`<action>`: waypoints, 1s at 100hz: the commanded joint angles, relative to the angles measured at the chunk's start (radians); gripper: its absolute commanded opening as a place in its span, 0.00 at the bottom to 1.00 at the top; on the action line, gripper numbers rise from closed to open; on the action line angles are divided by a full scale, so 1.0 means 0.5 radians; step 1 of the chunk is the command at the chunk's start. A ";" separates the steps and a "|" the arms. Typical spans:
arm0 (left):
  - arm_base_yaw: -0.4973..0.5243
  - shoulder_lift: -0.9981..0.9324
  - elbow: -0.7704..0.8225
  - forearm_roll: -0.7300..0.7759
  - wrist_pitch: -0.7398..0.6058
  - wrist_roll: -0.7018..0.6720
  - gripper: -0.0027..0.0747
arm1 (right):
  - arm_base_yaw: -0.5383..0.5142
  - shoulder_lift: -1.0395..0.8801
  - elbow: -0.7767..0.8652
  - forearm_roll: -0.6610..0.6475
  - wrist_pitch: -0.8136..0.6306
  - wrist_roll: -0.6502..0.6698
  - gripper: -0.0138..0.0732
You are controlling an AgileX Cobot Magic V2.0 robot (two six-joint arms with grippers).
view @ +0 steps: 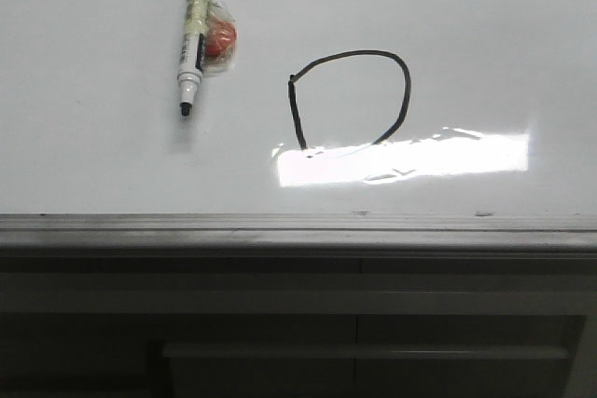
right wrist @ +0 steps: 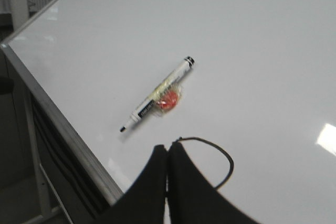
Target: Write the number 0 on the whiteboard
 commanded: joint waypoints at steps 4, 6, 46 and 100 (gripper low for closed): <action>0.002 -0.056 0.064 -0.026 -0.080 -0.024 0.01 | -0.145 -0.070 0.221 -0.046 -0.449 0.006 0.09; 0.002 -0.056 0.064 -0.026 -0.080 -0.024 0.01 | -0.181 -0.090 0.283 -0.046 -0.526 0.006 0.09; 0.002 -0.056 0.064 -0.026 -0.080 -0.024 0.01 | -1.019 -0.955 1.088 -0.041 -0.455 0.081 0.09; 0.005 -0.056 0.064 -0.030 -0.080 -0.024 0.01 | -1.312 -1.226 1.083 -0.036 0.314 0.175 0.09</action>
